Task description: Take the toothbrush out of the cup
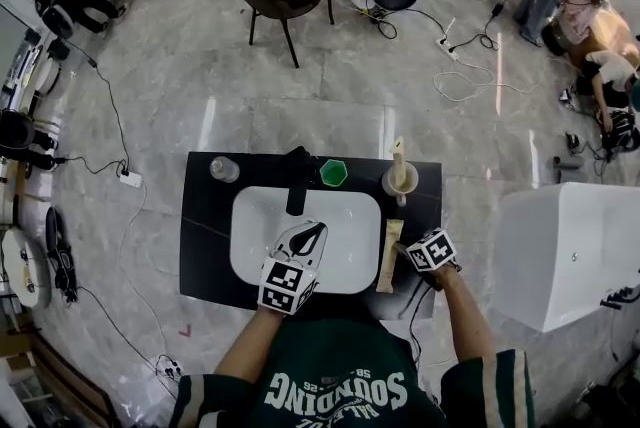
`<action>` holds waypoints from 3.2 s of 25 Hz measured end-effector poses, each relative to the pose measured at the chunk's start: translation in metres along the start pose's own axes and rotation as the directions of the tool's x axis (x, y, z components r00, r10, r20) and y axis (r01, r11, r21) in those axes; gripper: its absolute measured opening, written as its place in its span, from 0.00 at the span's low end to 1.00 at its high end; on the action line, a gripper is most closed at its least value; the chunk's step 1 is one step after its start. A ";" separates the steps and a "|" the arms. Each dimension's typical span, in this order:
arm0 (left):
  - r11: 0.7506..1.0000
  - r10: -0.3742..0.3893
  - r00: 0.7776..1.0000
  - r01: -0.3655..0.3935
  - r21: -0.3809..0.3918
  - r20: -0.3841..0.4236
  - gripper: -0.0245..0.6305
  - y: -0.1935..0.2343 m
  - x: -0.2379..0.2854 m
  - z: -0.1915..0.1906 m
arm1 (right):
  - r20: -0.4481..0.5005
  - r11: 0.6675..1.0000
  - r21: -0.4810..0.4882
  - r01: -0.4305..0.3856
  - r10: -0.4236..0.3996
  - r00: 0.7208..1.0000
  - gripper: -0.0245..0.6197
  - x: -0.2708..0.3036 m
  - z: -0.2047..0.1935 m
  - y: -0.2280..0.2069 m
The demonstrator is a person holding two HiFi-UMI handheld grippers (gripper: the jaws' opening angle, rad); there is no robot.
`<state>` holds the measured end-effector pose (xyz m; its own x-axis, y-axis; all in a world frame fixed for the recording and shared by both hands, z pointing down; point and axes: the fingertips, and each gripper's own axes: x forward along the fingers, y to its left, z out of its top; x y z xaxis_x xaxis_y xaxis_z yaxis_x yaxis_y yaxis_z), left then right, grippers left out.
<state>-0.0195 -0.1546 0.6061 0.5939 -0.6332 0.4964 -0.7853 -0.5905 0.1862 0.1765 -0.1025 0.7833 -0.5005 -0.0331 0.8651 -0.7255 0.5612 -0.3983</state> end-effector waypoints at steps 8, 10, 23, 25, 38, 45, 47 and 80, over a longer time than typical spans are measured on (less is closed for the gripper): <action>1.000 -0.018 1.000 0.018 0.013 0.015 0.06 -0.008 -0.002 0.003 | 0.064 0.999 0.036 0.035 -0.038 0.997 0.20 -0.010 0.004 -0.001; 1.000 -0.020 1.000 0.020 0.016 0.020 0.06 -0.008 -0.003 0.004 | 0.080 0.997 0.044 0.056 -0.060 0.995 0.24 -0.014 0.006 -0.003; 0.999 -0.036 0.998 0.034 0.029 0.060 0.06 -0.011 -0.009 0.017 | 0.203 0.990 0.008 0.138 -0.136 0.970 0.10 -0.045 0.025 0.016; 0.999 -0.038 0.997 0.036 0.031 0.062 0.06 -0.012 -0.010 0.018 | 0.233 0.986 -0.007 0.168 -0.161 0.959 0.10 -0.050 0.029 0.020; 0.998 -0.052 0.995 0.048 0.043 0.081 0.06 -0.015 -0.012 0.024 | 0.526 0.958 -0.033 0.285 -0.226 0.820 0.10 -0.106 0.080 0.041; 0.997 -0.063 0.995 0.059 0.046 0.076 0.06 -0.019 -0.014 0.023 | 0.618 0.944 0.010 0.329 -0.264 0.740 0.11 -0.128 0.097 0.040; 0.997 -0.066 0.995 0.063 0.048 0.076 0.06 -0.021 -0.012 0.023 | 0.631 0.946 0.017 0.323 -0.261 0.730 0.11 -0.131 0.100 0.039; 1.000 -0.014 0.998 0.013 0.026 0.062 0.06 -0.002 -0.013 0.016 | 0.613 0.904 -0.007 0.428 -0.334 0.716 0.39 -0.113 0.171 -0.020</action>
<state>-0.0227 -0.1526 0.5857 0.6149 -0.6544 0.4400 -0.7727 -0.6114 0.1706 0.1666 -0.2513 0.6411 -0.4058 -0.7182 0.5652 -0.8665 0.4990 0.0121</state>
